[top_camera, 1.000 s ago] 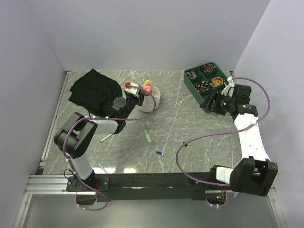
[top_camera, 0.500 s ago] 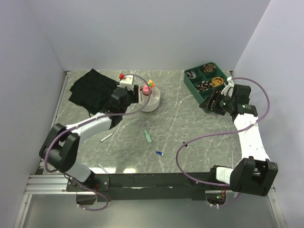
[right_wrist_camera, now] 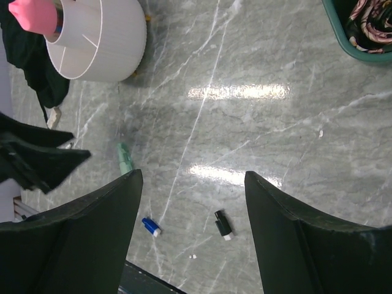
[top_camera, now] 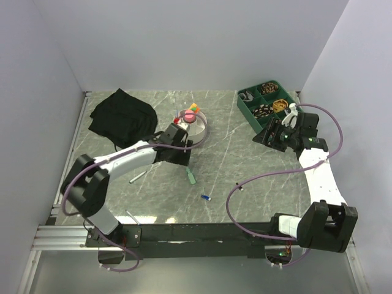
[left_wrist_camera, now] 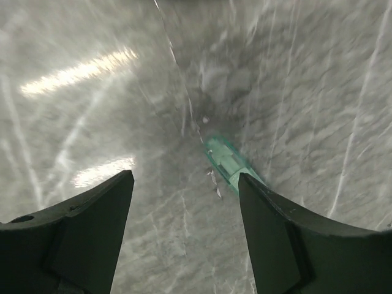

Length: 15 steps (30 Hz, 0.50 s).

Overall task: Sort the stationery into containers
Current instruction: Pick up the stationery from the center of the board.

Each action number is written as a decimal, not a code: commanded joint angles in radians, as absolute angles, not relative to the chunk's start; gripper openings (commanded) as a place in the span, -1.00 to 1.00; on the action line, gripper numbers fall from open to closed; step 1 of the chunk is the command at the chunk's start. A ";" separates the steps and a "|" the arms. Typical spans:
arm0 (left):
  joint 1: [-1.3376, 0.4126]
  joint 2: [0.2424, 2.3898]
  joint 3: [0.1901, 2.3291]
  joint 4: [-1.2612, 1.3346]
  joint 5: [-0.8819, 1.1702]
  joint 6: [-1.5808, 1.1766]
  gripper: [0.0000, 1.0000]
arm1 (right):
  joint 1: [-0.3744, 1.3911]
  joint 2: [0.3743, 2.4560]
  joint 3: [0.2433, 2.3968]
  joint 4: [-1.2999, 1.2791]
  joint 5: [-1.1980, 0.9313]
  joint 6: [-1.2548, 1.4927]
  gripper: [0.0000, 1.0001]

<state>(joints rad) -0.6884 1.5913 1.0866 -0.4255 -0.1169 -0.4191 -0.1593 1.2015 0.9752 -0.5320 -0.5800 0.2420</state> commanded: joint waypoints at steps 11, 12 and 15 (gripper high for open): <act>-0.726 1.813 1.229 -0.520 -0.018 -0.545 0.43 | -0.152 1.163 1.022 -0.537 -0.618 0.258 0.51; -0.730 1.816 1.233 -0.515 -0.020 -0.545 0.43 | -0.152 1.158 1.014 -0.543 -0.627 0.258 0.51; -0.756 1.830 1.239 -0.512 -0.032 -0.534 0.42 | -0.150 1.143 0.988 -0.560 -0.638 0.250 0.51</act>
